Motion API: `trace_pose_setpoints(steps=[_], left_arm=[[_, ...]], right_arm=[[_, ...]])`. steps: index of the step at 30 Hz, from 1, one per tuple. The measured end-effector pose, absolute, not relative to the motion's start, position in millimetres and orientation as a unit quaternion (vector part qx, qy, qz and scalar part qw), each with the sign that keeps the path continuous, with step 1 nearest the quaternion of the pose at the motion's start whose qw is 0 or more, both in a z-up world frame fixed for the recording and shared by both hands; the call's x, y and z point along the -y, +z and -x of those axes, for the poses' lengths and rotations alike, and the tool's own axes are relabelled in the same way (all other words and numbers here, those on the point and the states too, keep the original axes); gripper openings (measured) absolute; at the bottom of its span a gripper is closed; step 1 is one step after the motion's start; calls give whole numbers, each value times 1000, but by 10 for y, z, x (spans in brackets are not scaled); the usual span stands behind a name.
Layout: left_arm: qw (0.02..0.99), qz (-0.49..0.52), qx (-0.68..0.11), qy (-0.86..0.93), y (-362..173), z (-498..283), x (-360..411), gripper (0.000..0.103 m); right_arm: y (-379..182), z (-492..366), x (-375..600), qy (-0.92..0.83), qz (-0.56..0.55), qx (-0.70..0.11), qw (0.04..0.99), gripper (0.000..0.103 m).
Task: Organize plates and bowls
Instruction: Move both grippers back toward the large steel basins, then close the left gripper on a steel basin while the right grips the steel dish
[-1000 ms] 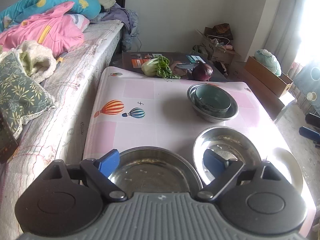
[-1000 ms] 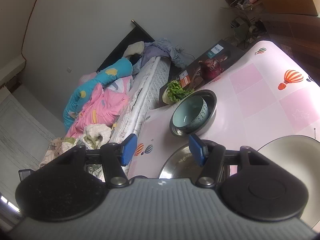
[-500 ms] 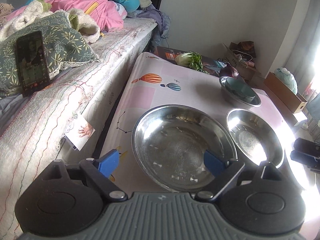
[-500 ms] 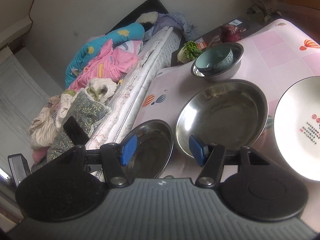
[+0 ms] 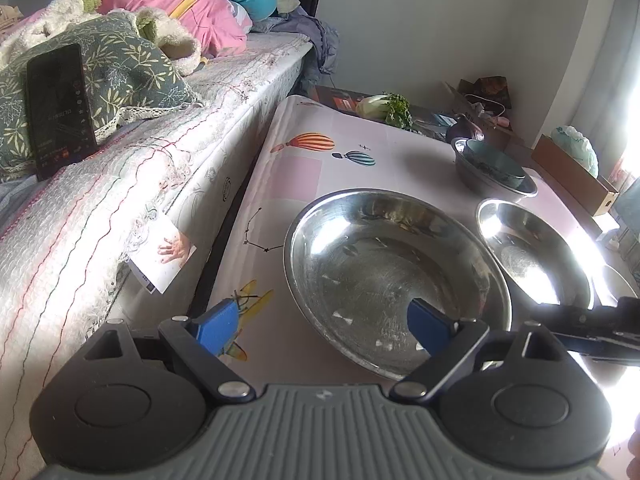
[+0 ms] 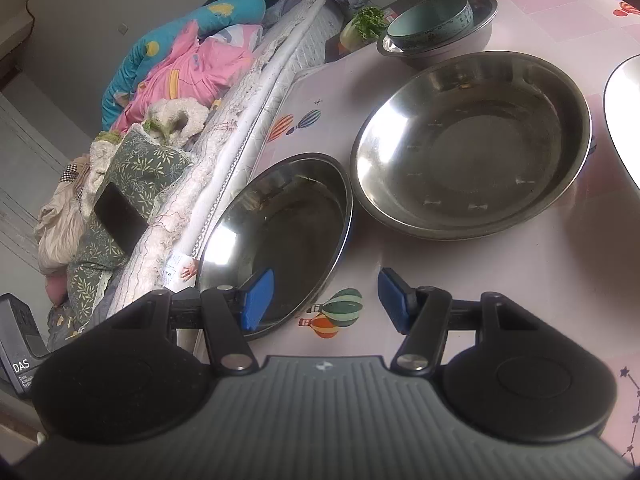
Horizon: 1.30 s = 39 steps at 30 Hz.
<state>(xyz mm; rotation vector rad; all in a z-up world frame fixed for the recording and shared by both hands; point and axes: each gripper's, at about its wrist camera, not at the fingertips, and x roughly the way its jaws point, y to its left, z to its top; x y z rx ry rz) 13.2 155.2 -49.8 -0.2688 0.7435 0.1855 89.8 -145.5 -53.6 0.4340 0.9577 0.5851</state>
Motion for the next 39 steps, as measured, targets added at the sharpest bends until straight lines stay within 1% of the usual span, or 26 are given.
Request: trace_pose_setpoints(steps=[3,6,9,11,13,15,16,18,20,21,22,23,26,28,39], left_arm=[[921,126,-359,84,-517,-235,-1588,92],[920,132,-360,75,-546,-311,-1618,89],[916,142,-369,67,-600,-383,-1649,83],[912,145,-377,64,-635,-422,-1661,74],[908,153,-385,60,-672,-450,-1679,69],[905,163,-390,54,-697,-462,-1700,67],[904,165,-391,51,-706,-466,-1703,67],[903,166,-393,51,-720,-476,-1703,62],[901,167,-397,51,-729,-492,-1704,54],[900,169,-398,50,-734,-496,-1707,52],[900,171,-399,49,-737,-500,-1709,46],[899,171,-401,51,-738,-503,-1706,44],[898,171,-402,52,-733,-501,-1706,42],[897,174,-403,50,-726,-494,-1712,42],[891,179,-416,32,-678,-282,-1584,40]], right_arm=[[-575,-938,1387,266,-201,-453,827,58],[-613,-976,1371,258,-201,-456,828,58],[-654,-1023,1358,249,-201,-458,830,58],[-681,-1057,1340,244,-203,-458,830,58],[-705,-1082,1332,242,-205,-458,830,58],[-735,-1103,1321,242,-208,-460,829,55],[-747,-1114,1315,242,-210,-461,827,53],[-774,-1134,1297,245,-214,-464,824,48],[-791,-1149,1277,248,-217,-466,821,36],[-797,-1159,1267,249,-221,-467,819,33],[-799,-1168,1258,252,-224,-467,818,28],[-800,-1171,1249,254,-224,-466,817,22],[-795,-1168,1225,264,-227,-468,812,16],[-796,-1159,1217,269,-229,-471,808,14],[-713,-968,1241,301,-212,-479,797,14]])
